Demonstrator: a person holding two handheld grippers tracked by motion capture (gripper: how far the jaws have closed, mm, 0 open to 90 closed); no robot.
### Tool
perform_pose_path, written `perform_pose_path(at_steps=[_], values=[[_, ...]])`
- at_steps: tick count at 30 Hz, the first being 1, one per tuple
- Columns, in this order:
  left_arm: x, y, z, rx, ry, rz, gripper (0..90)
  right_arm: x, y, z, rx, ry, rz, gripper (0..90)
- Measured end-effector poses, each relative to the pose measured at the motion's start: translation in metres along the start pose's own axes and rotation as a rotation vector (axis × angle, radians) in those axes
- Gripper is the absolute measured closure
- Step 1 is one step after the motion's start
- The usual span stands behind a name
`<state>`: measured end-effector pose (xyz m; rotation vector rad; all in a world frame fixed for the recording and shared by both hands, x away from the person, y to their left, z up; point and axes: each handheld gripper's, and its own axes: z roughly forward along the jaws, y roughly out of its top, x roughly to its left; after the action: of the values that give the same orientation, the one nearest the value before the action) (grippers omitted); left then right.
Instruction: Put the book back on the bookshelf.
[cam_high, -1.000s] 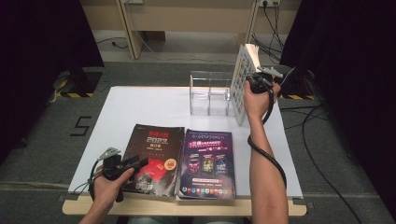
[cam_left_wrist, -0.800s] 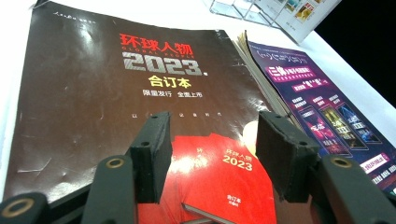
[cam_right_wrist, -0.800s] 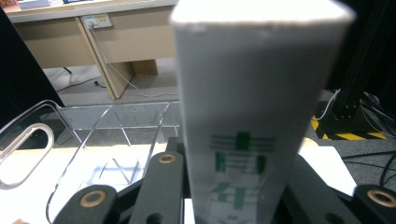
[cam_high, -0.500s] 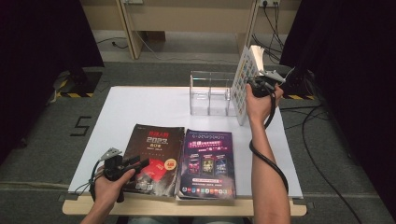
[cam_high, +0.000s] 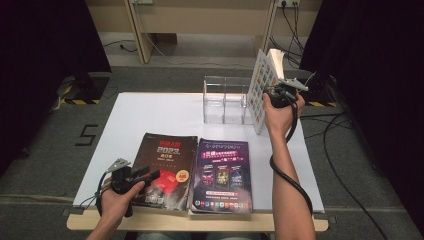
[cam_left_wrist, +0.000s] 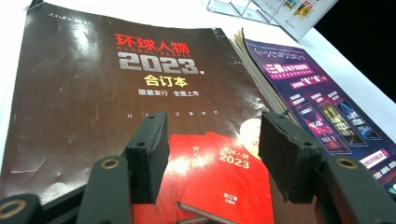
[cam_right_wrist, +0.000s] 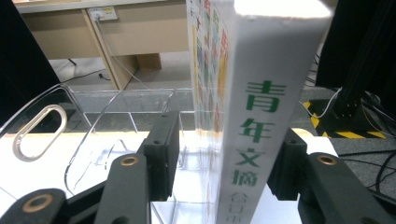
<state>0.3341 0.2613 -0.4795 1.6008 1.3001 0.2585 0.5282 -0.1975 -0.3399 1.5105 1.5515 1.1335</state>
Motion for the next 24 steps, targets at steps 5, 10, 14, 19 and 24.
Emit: perform_pose_path(at_steps=[5,10,14,19,24], values=[[0.000,0.001,-0.001,0.000,0.010,0.007,38.9,0.000,-0.002,-0.009,0.011,0.013,-0.003,51.2],[0.000,0.001,-0.001,0.003,0.013,0.010,36.8,0.000,-0.005,-0.017,0.014,0.018,-0.008,49.2],[-0.001,0.002,-0.002,0.001,0.023,0.017,34.1,0.002,-0.009,-0.024,0.019,0.027,-0.010,45.7],[-0.002,0.003,-0.002,0.001,0.029,0.013,30.8,0.002,-0.011,-0.032,0.019,0.036,0.000,45.1],[-0.003,0.003,-0.002,0.009,0.031,0.014,28.8,0.002,-0.013,-0.040,0.030,0.047,-0.003,45.0]])
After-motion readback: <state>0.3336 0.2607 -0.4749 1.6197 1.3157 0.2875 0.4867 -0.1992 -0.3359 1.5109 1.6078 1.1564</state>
